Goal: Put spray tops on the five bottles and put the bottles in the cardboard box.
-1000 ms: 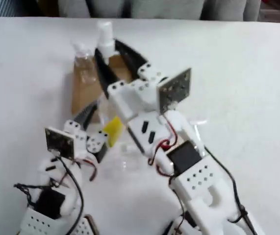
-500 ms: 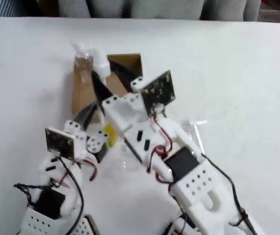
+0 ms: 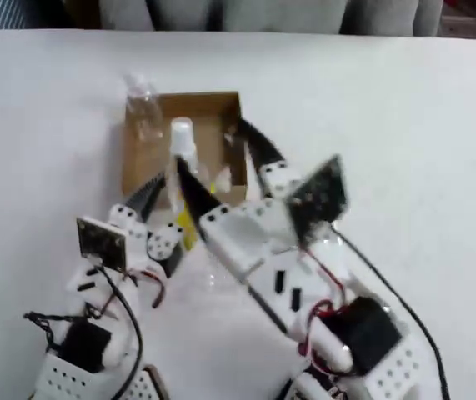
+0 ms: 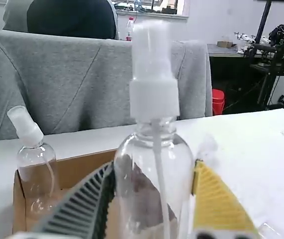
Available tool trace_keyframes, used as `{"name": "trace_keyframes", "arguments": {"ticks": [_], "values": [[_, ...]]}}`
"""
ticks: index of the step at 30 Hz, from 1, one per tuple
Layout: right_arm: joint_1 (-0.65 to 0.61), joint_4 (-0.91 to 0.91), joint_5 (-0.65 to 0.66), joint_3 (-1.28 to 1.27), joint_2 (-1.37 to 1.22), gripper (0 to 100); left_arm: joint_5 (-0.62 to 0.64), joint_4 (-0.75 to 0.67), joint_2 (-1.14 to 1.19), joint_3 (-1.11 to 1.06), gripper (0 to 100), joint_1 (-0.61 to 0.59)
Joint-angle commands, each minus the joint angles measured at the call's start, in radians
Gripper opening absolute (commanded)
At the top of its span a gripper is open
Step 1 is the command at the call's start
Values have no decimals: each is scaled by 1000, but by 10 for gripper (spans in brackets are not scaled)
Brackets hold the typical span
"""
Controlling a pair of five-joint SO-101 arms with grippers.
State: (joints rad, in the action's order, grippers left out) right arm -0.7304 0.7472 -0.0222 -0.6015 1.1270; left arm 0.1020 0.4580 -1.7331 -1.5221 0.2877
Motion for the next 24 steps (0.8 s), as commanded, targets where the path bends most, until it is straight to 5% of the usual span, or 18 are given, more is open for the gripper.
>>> {"name": "trace_keyframes", "arguments": {"ticks": [1, 4, 11, 24], "values": [[82, 110, -8, 55, 41, 152, -11, -34, -16, 8, 22, 5], [142, 186, -8, 54, 77, 2, -9, -34, -16, -2, 22, 5], [219, 335, -8, -138, 197, 21, -9, -34, -16, -11, 22, 5], [153, 182, -17, -577, 432, 15, -5, -43, -10, 75, 22, 2]]}}
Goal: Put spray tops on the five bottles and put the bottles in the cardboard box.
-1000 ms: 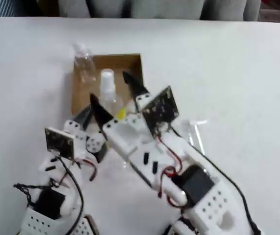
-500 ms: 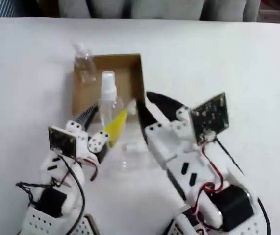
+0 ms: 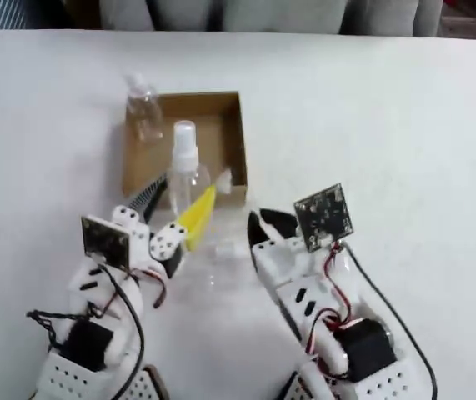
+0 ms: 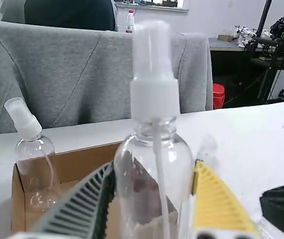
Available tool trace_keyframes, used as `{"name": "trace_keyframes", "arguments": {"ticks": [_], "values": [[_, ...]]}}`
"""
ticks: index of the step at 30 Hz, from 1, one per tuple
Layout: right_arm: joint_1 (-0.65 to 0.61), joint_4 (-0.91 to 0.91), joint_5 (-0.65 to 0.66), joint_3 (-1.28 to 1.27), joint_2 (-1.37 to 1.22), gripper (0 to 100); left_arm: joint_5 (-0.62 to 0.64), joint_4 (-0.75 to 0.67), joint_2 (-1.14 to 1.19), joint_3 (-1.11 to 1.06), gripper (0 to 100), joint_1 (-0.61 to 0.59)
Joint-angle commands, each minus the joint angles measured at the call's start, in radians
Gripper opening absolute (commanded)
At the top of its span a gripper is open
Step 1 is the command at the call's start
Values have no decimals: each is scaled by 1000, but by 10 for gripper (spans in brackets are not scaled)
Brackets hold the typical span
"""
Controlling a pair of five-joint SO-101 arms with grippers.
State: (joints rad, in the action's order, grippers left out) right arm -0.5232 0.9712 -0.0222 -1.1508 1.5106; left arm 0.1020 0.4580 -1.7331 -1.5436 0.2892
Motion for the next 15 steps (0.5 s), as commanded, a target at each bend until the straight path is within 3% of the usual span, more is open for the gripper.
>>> {"name": "trace_keyframes", "arguments": {"ticks": [1, 8, 15], "values": [[-90, -42, -40, -51, 71, 15, -5, -44, -8, 114, 22, 1], [-246, -87, -101, -153, 242, 15, -3, -118, 143, 226, 22, -13], [-372, -407, -107, -390, 291, 15, -3, -137, 466, 419, 22, -10]]}}
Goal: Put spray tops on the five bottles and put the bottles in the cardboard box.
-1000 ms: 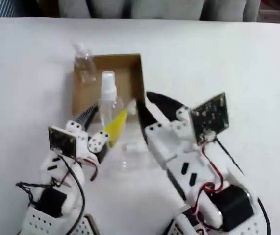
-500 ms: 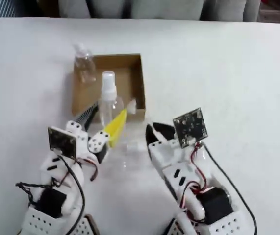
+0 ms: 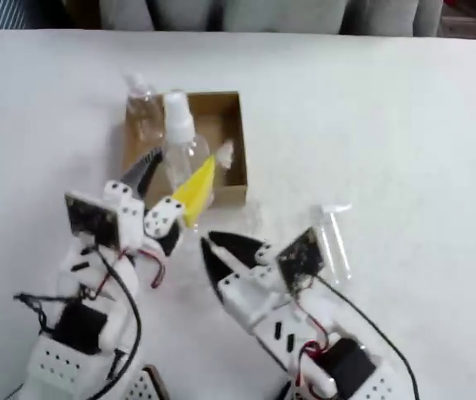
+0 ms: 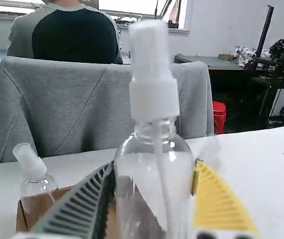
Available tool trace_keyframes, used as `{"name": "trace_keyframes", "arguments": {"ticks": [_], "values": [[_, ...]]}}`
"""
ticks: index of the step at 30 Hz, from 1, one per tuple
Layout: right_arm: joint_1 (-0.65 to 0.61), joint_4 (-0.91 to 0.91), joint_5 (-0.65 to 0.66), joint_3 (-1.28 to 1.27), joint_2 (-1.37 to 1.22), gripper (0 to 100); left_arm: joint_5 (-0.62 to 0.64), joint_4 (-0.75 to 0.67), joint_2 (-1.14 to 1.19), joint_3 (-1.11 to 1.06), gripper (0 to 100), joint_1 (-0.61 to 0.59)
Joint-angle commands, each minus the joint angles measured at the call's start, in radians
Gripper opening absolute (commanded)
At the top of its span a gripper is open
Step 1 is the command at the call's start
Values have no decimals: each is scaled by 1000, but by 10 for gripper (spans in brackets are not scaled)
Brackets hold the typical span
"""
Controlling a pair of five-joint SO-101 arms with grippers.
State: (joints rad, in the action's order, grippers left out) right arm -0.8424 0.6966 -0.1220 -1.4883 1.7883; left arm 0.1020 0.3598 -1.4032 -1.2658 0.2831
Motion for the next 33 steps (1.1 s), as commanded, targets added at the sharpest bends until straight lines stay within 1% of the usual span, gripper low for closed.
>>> {"name": "trace_keyframes", "arguments": {"ticks": [1, 5, 8, 12, 14, 20, 25, 30, 33], "values": [[-59, -171, -8, -87, 13, 15, -3, -38, 145, 155, 22, -4], [-58, -325, -6, -187, 13, 15, -3, -12, 125, 138, 22, 33], [-58, -374, -8, -201, 13, 15, -3, 18, 71, 91, 22, 85], [-56, -378, -8, -201, 13, 15, -3, 51, -36, 38, 22, 110], [-45, -378, -8, -201, 13, 15, -3, 100, -93, 26, 22, 110], [67, -378, -8, -201, 13, 15, -3, 269, -263, 17, 22, 110], [85, -378, -8, -201, 13, 15, -5, 361, -355, 17, 22, 111], [79, -366, -8, -201, 13, 15, -5, 370, -374, 15, 22, 110], [67, -323, -5, -201, 13, 15, -5, 367, -374, 11, 22, 104]]}}
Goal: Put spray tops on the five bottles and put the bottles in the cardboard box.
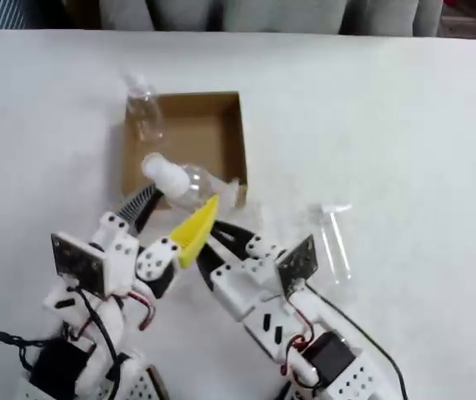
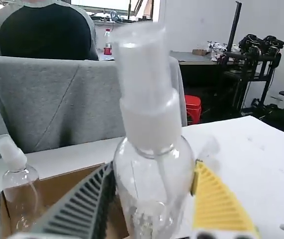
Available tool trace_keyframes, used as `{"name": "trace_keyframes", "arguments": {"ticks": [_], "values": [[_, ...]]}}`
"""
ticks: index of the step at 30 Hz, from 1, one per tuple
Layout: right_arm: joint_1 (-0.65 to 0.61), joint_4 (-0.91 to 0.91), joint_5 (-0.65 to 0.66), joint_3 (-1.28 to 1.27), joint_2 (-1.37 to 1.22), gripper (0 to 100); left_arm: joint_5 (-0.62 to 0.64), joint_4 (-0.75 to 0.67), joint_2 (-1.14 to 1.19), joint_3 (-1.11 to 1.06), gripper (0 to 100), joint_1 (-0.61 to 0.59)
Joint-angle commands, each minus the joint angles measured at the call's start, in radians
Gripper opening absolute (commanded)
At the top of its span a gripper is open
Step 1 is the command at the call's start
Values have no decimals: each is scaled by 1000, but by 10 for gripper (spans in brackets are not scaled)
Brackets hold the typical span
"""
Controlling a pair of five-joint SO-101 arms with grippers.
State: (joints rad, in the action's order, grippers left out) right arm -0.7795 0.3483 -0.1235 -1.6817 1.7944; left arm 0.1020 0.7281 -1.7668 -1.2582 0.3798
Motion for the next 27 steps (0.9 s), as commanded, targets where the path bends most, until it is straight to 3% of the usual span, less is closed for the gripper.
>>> {"name": "trace_keyframes", "arguments": {"ticks": [1, 4, 11, 20, 27], "values": [[-7, 42, 0, -8, 7, 15, -5, -18, -10, -9, 22, 5], [-35, 96, 2, -8, 7, 15, -5, -144, -7, -86, 22, -15], [-31, 214, 3, -8, 7, 15, -6, -390, 203, -126, 21, -213], [67, 216, 3, -8, 7, 15, -15, -681, 535, -126, 21, -300], [76, 219, 3, -8, 7, 15, -163, -809, 714, -126, 21, -314]]}}
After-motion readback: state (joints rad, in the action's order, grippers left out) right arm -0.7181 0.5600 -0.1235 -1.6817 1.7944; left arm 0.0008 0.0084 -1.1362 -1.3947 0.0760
